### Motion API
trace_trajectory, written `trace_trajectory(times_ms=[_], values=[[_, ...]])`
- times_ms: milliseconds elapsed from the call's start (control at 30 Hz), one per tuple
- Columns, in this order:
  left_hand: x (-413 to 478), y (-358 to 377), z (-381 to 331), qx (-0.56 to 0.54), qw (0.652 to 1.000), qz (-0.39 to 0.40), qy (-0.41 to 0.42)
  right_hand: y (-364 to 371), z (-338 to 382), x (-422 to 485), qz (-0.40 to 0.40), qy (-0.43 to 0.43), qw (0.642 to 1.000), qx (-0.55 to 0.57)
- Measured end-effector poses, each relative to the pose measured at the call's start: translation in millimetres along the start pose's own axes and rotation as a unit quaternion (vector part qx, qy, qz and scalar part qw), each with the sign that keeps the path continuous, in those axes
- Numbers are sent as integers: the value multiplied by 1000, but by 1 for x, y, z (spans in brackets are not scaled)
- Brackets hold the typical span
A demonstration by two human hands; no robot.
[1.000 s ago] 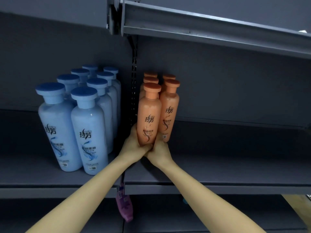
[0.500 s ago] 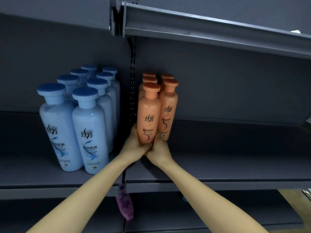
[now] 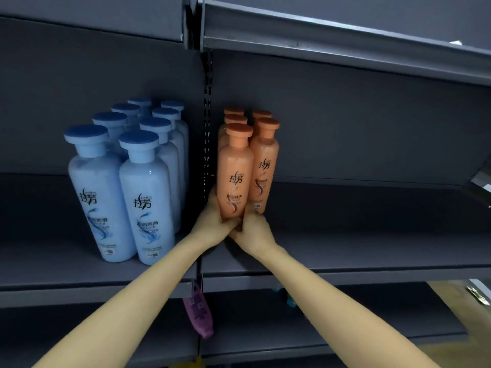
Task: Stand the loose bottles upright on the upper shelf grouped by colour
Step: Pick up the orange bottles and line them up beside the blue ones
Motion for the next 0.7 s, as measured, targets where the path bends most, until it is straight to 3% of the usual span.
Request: trace_trajectory(times_ms=[267, 700], values=[[-18, -18, -3, 186, 979, -46, 69, -14, 3, -20, -23, -54, 996, -70], [-101, -14, -17, 352, 931, -55, 78, -31, -3, -88, 38, -62, 989, -128]])
Point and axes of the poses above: each hand's wrist, its own x-axis towards the middle knuckle, its own y-axis out of the palm, z = x × y, the point moved 7 cm from there along x, towards the middle knuckle, and after that the axes turned 8 degrees about -z, right-handed, at the moved point
